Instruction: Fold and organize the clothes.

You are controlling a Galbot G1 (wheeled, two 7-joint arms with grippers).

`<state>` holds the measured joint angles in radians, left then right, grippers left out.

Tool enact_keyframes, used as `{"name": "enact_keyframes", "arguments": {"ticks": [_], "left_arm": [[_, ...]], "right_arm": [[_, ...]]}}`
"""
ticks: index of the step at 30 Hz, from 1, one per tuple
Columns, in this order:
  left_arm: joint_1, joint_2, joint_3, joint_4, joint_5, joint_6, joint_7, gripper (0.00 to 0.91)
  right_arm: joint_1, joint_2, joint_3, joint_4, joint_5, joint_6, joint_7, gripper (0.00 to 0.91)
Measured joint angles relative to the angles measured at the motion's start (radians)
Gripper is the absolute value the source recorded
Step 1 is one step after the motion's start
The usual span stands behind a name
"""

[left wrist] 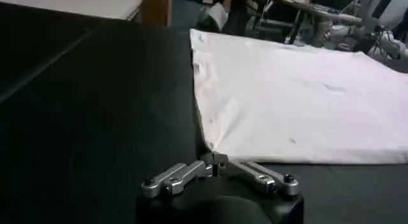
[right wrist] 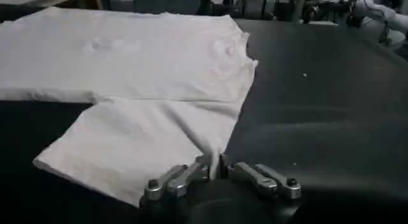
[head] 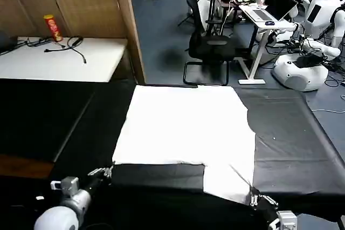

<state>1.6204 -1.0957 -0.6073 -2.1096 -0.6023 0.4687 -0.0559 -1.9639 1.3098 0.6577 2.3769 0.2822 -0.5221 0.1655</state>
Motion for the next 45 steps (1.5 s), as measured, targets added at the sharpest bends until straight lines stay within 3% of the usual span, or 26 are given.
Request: {"name": "enact_keyframes", "arguments": {"ticks": [8,14,19,22,30,45], "left_arm": [[0.124,-0.004,-0.044,-0.103,-0.010,0.008,-0.019,0.000],[0.198,-0.023,-0.078,-0.142,-0.041,-0.007,-0.020,0.000],[0.184,-0.042,-0.089,-0.140,-0.073,-0.047,-0.017,0.000],[0.157,-0.052,-0.086,-0.132,-0.071,-0.073,-0.004,0.000],[0.043,-0.086,-0.031,-0.086,0.027,-0.114,0.015,0.000],[-0.216,-0.088,0.079,0.110,0.171,-0.142,0.016,0.000]], "right_arm": [[-0.053,0.006,0.006,0.034,0.011,0.013,0.006,0.000],[-0.015,-0.020,0.042,0.022,0.085,0.111,-0.057,0.000],[0.071,-0.067,0.083,-0.030,0.141,0.200,-0.079,0.000],[0.136,-0.102,0.086,-0.078,0.162,0.222,-0.080,0.000],[0.353,-0.186,0.043,-0.241,0.180,0.220,-0.077,0.000],[0.725,-0.230,-0.130,-0.538,0.156,0.206,-0.076,0.000]]}}
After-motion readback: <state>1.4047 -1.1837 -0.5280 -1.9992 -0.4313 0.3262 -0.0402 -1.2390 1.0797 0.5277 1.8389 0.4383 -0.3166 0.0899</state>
